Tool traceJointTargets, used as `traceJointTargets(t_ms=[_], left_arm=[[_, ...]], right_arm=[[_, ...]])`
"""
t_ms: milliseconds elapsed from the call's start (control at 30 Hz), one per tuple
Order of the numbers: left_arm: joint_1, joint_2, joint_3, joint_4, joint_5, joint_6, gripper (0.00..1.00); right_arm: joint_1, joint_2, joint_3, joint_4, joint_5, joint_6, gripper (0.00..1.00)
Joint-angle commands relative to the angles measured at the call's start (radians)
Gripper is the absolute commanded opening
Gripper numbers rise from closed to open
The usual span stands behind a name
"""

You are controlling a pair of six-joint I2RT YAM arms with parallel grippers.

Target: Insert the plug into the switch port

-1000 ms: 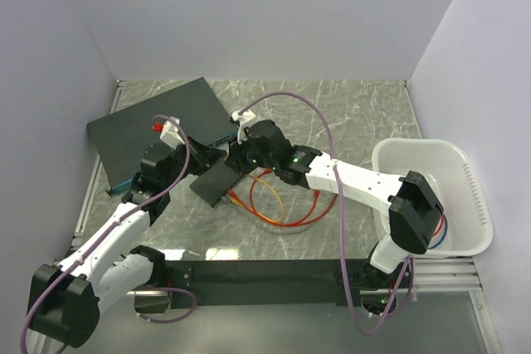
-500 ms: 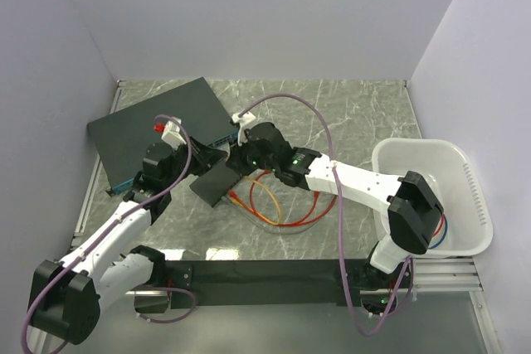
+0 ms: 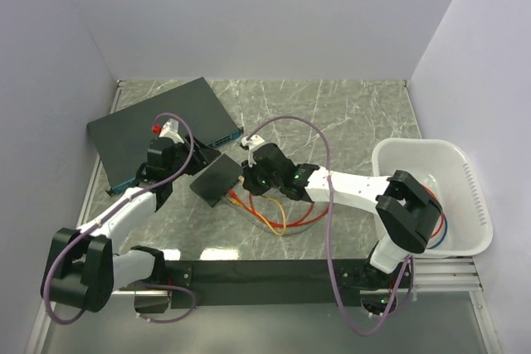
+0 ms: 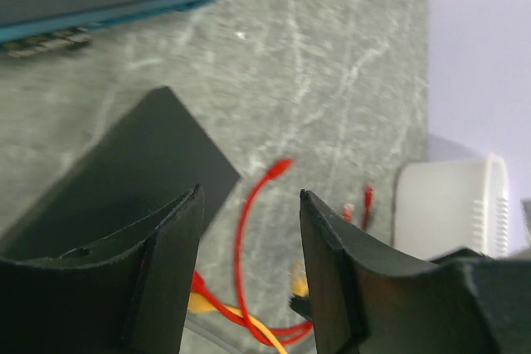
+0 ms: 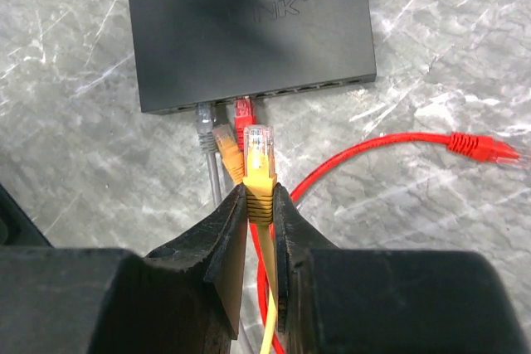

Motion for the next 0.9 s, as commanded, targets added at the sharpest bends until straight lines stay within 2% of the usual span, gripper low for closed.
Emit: traceJointTargets(t_ms=[0, 433, 867], left_arm=[[0.036, 0.046, 0.056, 0.059, 0.005, 0.057, 0.55], [0.068, 0.318, 0.053, 0.257, 0.054, 0.102, 0.43], [0.071, 0.42, 0.062, 0.312, 0.077, 0.119, 0.4]], right_arm=[[0.012, 0.028, 0.003, 0.061, 0.015, 0.012, 0.0], [0.026, 0.197, 0.087, 0.054, 0.013, 0.004, 0.0], [0.026, 0.293, 0.17, 0.014, 0.058, -0.009, 0.0]])
